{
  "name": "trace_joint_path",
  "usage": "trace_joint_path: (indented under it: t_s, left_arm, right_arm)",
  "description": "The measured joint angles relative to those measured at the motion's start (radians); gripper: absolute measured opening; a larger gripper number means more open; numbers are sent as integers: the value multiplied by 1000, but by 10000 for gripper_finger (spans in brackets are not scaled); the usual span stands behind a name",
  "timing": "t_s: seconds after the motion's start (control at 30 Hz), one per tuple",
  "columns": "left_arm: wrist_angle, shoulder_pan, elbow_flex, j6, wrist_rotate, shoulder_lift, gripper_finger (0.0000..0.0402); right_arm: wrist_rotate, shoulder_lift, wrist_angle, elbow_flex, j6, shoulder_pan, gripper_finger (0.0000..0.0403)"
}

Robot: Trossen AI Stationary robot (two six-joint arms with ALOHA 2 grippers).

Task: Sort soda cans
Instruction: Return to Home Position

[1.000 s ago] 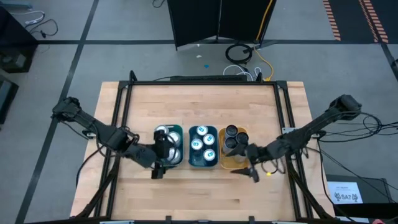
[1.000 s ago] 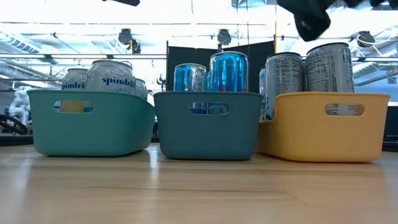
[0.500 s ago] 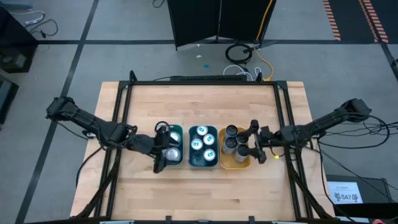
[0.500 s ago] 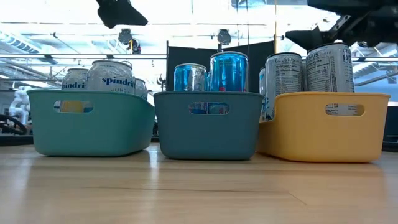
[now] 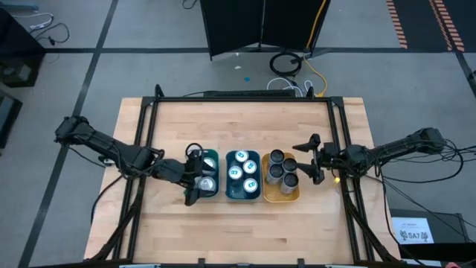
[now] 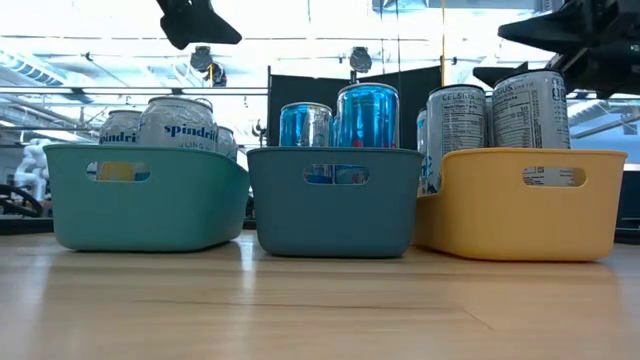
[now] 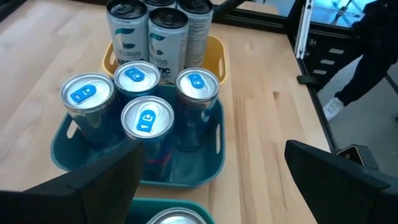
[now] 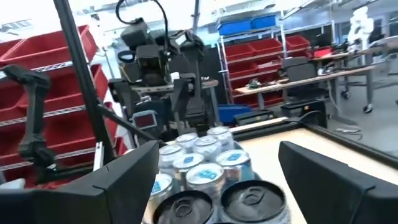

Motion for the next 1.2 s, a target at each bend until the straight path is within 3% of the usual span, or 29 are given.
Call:
trace_joint_path:
  t_s: [0.23, 0.53, 0.63, 0.83, 0.93, 1.03, 1.2]
  left_arm:
    - [-1, 2, 0, -3, 8, 0, 393]
    - [-2, 0, 0, -6, 53, 1, 393]
    - [-1, 0, 0, -7, 76, 1, 393]
    - [-1, 0, 0, -7, 107, 1, 393]
    - [0, 0, 0, -7, 107, 1, 393]
    - [0, 0, 0, -6, 107, 1, 393]
    - [0, 0, 0, -2, 106, 1, 393]
  right_arm:
    - [-7, -89, -244, 0, 70, -31, 322]
    - [-137, -231, -421, 0, 133, -24, 322]
    - [-105, -292, -515, 0, 164, -1, 322]
    - [67, -424, -667, 1, 150, 36, 322]
    - [75, -453, -669, 2, 93, 36, 322]
    - [42, -453, -673, 2, 74, 36, 322]
    - [-129, -437, -695, 2, 70, 36, 322]
